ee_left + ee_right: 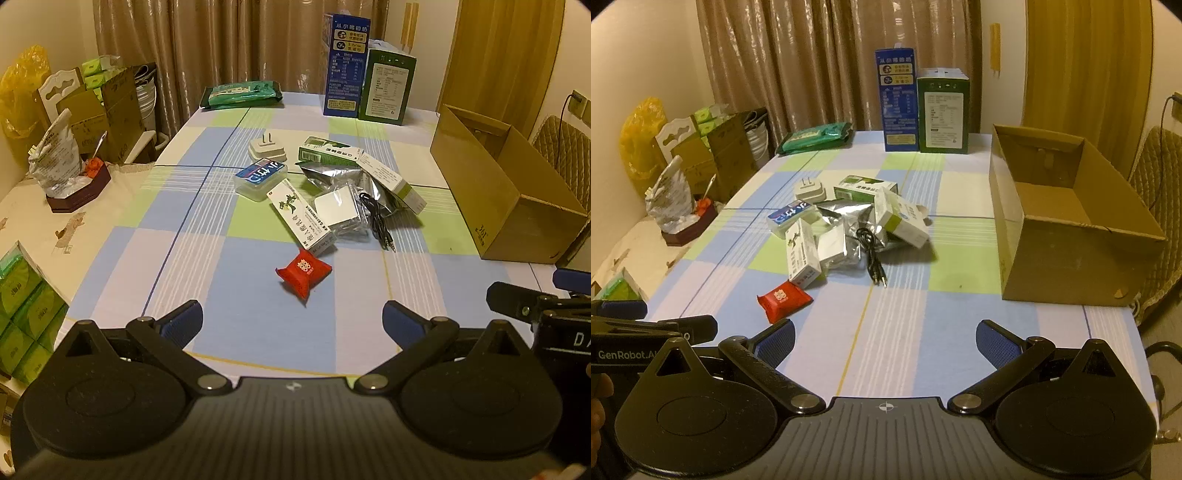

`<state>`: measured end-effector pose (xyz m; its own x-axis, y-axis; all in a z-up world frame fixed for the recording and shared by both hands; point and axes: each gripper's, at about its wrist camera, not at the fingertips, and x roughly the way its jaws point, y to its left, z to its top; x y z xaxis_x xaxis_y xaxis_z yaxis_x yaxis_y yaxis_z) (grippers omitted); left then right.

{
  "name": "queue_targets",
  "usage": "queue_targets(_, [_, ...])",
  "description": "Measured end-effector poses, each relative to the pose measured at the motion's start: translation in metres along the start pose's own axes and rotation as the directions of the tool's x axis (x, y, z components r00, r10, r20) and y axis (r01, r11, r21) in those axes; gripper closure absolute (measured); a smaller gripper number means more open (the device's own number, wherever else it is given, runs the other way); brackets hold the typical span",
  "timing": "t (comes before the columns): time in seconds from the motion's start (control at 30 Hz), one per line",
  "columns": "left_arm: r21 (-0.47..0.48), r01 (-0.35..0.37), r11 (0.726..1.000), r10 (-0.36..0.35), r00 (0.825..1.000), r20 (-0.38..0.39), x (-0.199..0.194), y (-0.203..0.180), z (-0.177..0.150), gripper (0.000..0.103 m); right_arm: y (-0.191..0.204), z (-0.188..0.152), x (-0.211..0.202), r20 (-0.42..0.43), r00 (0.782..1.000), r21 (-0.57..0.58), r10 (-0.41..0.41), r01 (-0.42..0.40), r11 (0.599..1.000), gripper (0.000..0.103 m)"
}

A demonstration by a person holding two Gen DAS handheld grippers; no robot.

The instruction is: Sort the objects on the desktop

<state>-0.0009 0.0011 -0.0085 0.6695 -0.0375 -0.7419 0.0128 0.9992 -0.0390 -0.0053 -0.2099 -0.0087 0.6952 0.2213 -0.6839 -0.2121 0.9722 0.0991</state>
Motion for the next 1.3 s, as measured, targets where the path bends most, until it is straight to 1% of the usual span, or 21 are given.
queue_targets(0.9, [-0.015, 0.017, 1.000, -0.017, 1.000, -0.005, 0.003, 0.006, -0.004, 0.001, 0.007, 0.001, 0.007, -0.024, 1.000, -0.010, -0.004, 0.004, 1.000, 0.002])
queue_targets(1.3, [-0.017, 0.026, 1.000, -0.026, 0.999, -0.021, 0.009, 0.008, -0.004, 0.001, 0.008, 0.004, 0.016, -0.043, 0.999, -0.008, 0.002, -0.002, 1.000, 0.002])
